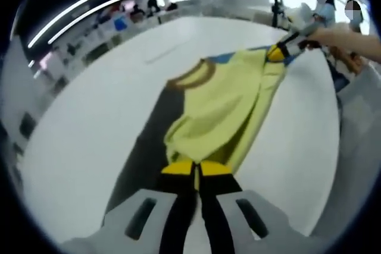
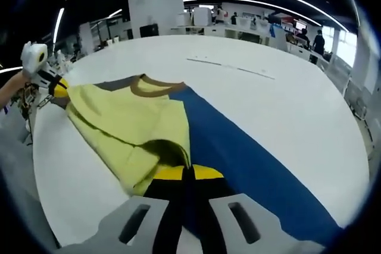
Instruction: Fold the garment on the visible template until the final outline fits inside the template.
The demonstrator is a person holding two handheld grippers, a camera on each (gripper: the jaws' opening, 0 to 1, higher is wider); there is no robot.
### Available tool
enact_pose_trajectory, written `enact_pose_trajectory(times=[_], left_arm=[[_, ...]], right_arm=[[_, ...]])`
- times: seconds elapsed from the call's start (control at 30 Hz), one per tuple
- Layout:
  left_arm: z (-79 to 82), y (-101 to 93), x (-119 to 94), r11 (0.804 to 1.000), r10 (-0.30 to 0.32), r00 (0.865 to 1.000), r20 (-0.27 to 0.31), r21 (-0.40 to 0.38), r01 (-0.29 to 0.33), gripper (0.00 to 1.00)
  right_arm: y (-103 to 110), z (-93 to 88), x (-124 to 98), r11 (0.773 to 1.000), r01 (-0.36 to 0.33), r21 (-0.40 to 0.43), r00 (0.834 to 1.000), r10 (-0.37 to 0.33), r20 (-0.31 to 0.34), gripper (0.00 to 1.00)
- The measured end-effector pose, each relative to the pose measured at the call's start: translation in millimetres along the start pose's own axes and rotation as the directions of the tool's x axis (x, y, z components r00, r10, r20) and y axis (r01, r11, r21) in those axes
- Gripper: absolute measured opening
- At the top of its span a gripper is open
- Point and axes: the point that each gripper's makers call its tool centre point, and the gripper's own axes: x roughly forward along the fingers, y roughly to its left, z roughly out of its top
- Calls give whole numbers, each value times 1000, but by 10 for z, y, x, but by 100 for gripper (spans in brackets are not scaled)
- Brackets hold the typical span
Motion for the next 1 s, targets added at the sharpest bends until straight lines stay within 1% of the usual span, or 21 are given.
enact_pose_trajectory(times=[0.2, 0.43, 0.67, 0.8, 1.0], left_arm=[[-3, 1, -52, 1000, -6, 1000, -1, 0, 6, 0], [7, 37, -158, 1000, 8, 1000, 10, 0, -8, 0], [20, 33, -237, 1000, 16, 1000, 16, 9, -16, 0], [4, 28, -285, 1000, 23, 1000, 22, 9, -23, 0], [-72, -38, -344, 1000, 13, 1000, 14, 8, -13, 0]], right_arm=[[24, 54, -89, 1000, -7, -10, 1000, 7, 5, 3], [65, 93, -209, 997, -15, -78, 1000, 14, -9, 3], [97, 169, -368, 993, -23, -120, 1000, 23, 5, 2], [118, 155, -441, 992, -30, -119, 999, 32, 10, 2], [181, 83, -551, 990, -42, -134, 999, 43, 4, 2]])
